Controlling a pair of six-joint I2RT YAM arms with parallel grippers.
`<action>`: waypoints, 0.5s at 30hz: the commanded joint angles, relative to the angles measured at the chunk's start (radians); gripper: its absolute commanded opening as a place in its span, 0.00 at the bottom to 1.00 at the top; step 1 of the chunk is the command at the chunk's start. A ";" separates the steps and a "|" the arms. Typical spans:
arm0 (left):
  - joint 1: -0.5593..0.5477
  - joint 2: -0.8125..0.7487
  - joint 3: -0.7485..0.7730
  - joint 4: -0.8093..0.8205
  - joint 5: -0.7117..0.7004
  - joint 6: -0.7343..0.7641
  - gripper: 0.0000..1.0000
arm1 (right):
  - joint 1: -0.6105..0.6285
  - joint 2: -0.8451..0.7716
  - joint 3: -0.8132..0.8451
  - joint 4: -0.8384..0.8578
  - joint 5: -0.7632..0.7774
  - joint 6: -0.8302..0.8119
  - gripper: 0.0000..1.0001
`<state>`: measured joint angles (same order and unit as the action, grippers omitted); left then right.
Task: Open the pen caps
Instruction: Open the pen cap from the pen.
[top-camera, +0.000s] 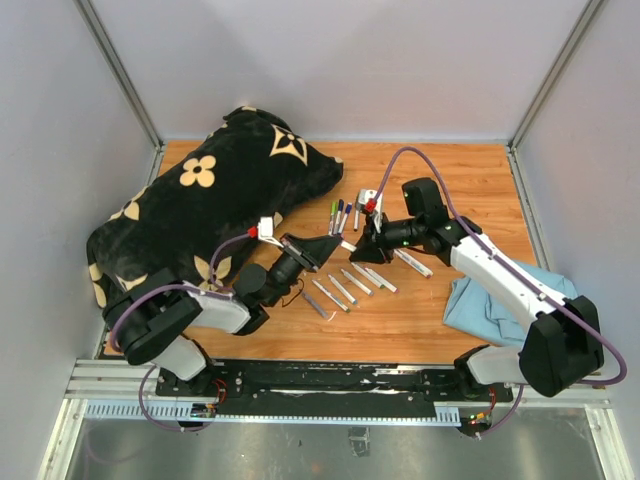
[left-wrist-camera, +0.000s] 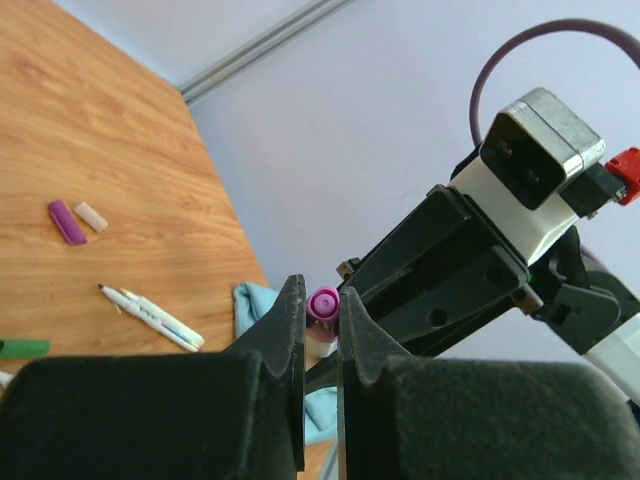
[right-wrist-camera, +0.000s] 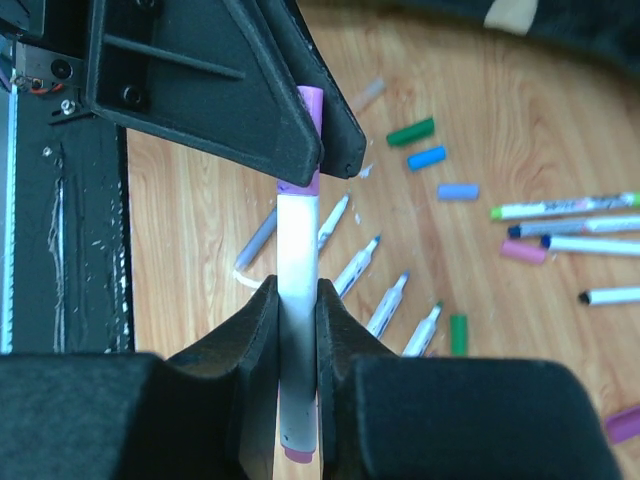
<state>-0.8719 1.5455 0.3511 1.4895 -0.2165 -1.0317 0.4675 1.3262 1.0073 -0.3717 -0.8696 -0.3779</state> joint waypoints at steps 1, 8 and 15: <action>0.142 -0.147 -0.008 0.035 -0.220 0.041 0.00 | -0.009 -0.007 -0.026 -0.122 0.054 -0.028 0.01; 0.169 -0.218 -0.001 -0.044 -0.274 0.059 0.00 | -0.009 -0.003 -0.029 -0.124 0.061 -0.034 0.01; 0.186 -0.274 -0.009 -0.103 -0.164 0.107 0.00 | -0.037 -0.026 -0.027 -0.107 0.228 -0.020 0.01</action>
<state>-0.6952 1.3235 0.3454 1.4258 -0.4225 -0.9867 0.4629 1.3243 0.9817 -0.4675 -0.7738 -0.3969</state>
